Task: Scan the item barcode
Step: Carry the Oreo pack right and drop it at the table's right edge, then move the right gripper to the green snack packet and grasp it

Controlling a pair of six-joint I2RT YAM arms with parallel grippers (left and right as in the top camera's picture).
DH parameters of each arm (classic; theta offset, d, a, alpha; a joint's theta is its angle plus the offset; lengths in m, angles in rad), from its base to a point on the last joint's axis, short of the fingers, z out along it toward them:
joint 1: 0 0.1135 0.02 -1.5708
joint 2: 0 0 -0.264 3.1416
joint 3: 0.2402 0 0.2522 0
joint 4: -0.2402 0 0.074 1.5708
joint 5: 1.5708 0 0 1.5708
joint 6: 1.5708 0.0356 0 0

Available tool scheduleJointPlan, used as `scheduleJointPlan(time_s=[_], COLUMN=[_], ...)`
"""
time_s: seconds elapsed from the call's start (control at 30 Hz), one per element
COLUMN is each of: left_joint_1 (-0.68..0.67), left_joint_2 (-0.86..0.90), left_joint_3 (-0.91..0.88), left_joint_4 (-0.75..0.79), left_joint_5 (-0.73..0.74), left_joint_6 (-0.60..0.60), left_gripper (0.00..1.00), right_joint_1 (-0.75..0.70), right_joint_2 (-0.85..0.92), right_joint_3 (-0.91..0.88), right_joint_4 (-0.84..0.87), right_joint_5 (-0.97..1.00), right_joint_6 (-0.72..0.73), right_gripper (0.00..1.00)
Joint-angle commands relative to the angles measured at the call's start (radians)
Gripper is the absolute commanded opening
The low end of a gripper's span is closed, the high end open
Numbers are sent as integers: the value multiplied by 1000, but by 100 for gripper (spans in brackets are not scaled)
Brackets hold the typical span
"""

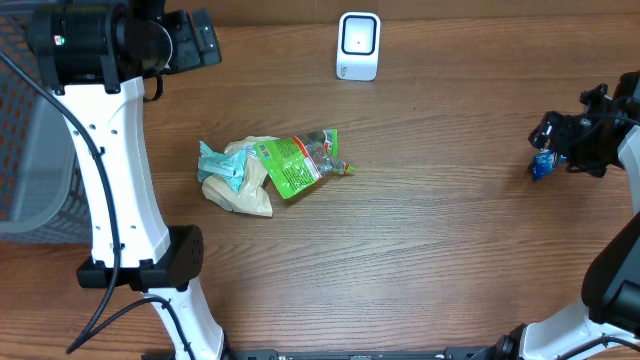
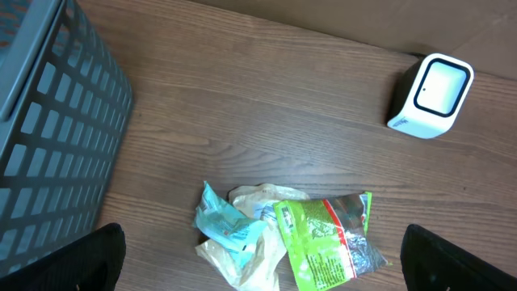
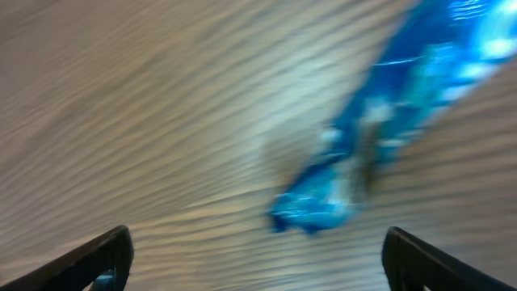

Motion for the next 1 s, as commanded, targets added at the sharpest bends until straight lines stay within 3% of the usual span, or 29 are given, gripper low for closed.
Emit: scheduleJointPlan(time_s=[0.0, 0.07, 0.13, 0.3, 0.5, 0.63, 0.73, 0.97], left_joint_1=[-14, -13, -13, -13, -13, -13, -13, -13], left_joint_2=[-18, -18, -18, -18, -18, -18, -18, -18], left_joint_3=[-2, -2, -2, -2, -2, -2, -2, -2], left_joint_4=[1, 1, 1, 1, 1, 1, 1, 1], left_joint_5=[-3, -3, -3, -3, -3, -3, -3, -3], left_joint_6=[-6, -6, -6, -6, -6, -6, -6, -6], left_gripper=[100, 100, 100, 100, 100, 100, 100, 100], right_joint_1=[3, 8, 39, 214, 517, 650, 710, 797], right_joint_2=[-5, -5, -5, -5, -5, -5, -5, -5], right_joint_3=[45, 56, 55, 55, 55, 55, 51, 46], right_joint_4=[-18, -9, 2, 29, 111, 135, 114, 139], right_joint_5=[-352, -500, -581, -544, -213, -97, -15, -8], right_joint_6=[14, 14, 11, 31, 288, 478, 675, 754], right_gripper=[100, 81, 79, 73, 73, 73, 81, 86])
